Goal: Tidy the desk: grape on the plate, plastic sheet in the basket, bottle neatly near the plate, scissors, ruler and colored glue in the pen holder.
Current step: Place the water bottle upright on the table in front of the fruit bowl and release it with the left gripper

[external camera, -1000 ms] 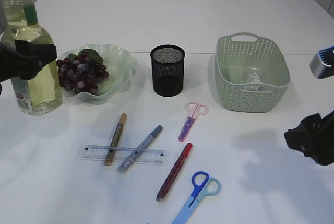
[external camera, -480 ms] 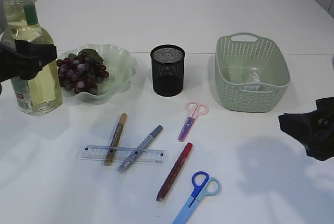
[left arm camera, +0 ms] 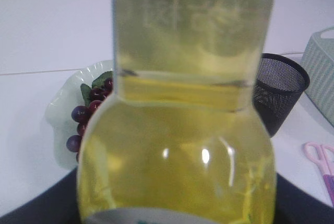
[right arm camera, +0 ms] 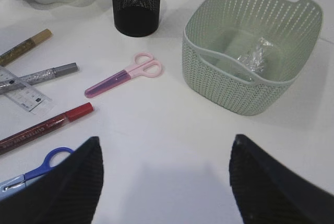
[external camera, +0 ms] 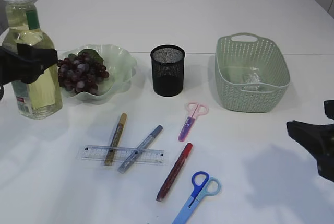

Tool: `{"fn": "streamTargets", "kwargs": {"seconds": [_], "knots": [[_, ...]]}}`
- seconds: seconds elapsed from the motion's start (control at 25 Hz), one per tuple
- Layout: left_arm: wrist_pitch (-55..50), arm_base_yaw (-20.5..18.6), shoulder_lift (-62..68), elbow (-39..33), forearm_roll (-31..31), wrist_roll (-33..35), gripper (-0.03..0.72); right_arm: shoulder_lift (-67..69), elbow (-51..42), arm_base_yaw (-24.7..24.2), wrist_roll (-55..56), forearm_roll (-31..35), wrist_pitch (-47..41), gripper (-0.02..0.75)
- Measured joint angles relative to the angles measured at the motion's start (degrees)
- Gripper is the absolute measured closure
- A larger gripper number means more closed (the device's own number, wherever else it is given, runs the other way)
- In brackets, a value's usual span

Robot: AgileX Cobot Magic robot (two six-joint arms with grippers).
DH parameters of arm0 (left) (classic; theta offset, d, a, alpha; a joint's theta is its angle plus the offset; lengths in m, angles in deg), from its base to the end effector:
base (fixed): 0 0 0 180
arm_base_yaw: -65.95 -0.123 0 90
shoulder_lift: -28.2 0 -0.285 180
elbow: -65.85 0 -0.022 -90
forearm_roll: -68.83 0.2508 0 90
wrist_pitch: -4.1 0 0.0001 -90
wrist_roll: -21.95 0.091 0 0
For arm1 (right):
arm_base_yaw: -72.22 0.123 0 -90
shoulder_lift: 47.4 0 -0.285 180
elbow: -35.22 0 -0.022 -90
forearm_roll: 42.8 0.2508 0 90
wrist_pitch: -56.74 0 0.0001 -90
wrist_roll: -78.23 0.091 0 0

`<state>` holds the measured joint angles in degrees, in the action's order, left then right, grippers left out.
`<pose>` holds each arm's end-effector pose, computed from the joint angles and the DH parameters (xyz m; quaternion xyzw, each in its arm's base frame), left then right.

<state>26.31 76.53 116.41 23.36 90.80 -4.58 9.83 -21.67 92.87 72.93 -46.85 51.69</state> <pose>0.2731 -0.0641 0.2302 0.0729 0.8147 -0.1402 0.5580 0.1528 0.0570 0.2358 -0.2216 0.8334 0.0473 0.5041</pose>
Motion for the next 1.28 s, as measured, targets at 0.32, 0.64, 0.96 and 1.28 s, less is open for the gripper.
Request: {"fn": "streamTargets", "kwargs": {"seconds": [0.32,0.64,0.96,1.28], "knots": [[8.38,0.0,7.3,0.0,-0.28,3.61,0.246,-1.95,-0.47,0.0,-0.31,-2.49,0.09,0.155],[22.83,0.0,15.12,-2.52,-11.06,13.72,0.245,-1.95,-0.47,0.0,-0.31,-4.18,0.24,0.155],[35.91,0.0,19.71,-6.48,-17.28,17.08,0.245,-1.95,-0.47,0.0,-0.39,-4.63,1.16,0.155],[38.63,0.0,24.33,-6.48,-19.34,19.36,0.245,-1.95,-0.47,0.0,-0.39,-5.35,1.63,0.155]]}}
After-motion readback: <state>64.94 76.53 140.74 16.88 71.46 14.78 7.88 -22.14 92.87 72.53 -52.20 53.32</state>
